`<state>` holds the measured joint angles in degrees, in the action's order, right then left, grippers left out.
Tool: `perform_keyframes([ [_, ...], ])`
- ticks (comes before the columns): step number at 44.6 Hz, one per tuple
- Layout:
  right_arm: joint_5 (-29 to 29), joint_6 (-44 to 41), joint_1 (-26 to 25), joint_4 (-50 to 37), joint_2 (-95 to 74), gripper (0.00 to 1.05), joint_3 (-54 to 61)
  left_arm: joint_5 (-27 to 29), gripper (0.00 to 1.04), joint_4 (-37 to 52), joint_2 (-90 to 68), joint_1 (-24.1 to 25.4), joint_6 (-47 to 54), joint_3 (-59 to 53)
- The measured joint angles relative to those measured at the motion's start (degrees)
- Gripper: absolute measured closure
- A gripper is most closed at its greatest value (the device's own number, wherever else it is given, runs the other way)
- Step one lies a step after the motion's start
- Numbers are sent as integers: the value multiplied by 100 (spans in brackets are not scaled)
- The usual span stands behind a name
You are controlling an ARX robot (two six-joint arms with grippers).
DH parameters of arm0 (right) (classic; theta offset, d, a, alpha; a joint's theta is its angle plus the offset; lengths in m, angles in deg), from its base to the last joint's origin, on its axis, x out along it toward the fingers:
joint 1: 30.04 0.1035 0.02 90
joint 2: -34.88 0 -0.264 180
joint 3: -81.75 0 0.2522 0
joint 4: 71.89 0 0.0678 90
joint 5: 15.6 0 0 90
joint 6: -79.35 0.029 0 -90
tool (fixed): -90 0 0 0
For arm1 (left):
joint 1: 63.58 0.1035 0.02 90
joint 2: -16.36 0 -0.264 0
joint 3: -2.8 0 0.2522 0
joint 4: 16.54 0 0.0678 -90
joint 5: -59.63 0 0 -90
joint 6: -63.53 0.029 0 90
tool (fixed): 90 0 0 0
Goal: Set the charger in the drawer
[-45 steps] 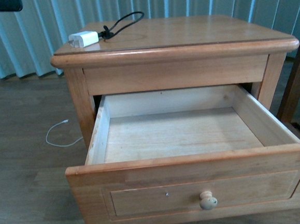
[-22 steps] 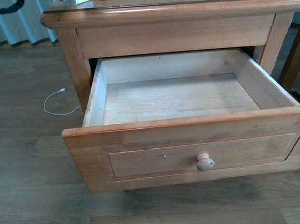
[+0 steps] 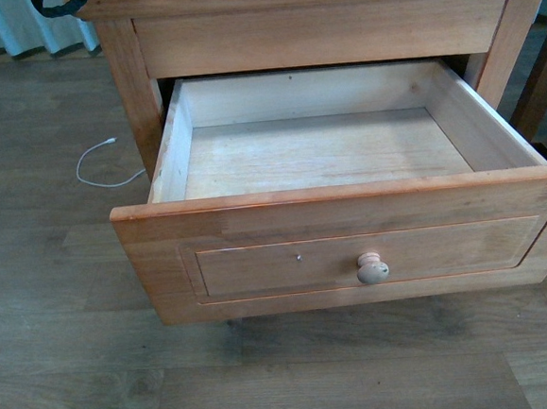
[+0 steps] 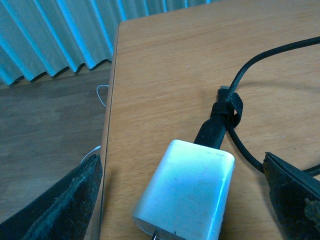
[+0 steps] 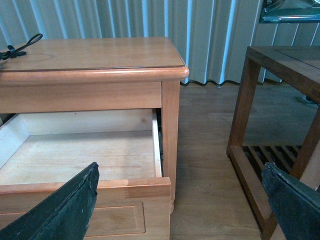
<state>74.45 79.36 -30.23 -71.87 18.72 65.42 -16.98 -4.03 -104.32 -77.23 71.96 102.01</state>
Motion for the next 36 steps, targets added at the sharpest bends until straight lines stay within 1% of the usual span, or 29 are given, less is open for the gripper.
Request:
perform_keyframes([
  [1,2,0,0,0,0,8,0,-7,7,-13,-7,-2,4,9],
  [12,0,0,0,0,0,8,0,-57,58,-109,11,-74,103,-39],
  [14,0,0,0,0,0,8,0,-55,64,-68,57,-74,140,-120],
  [20,2,0,0,0,0,8,0,-55,64,79,256,-72,181,-426],
  [26,0,0,0,0,0,8,0,-146,64,275,765,-118,129,-1091],
  [36,0,0,0,0,0,8,0,-363,65,372,1878,-503,31,-2096],
])
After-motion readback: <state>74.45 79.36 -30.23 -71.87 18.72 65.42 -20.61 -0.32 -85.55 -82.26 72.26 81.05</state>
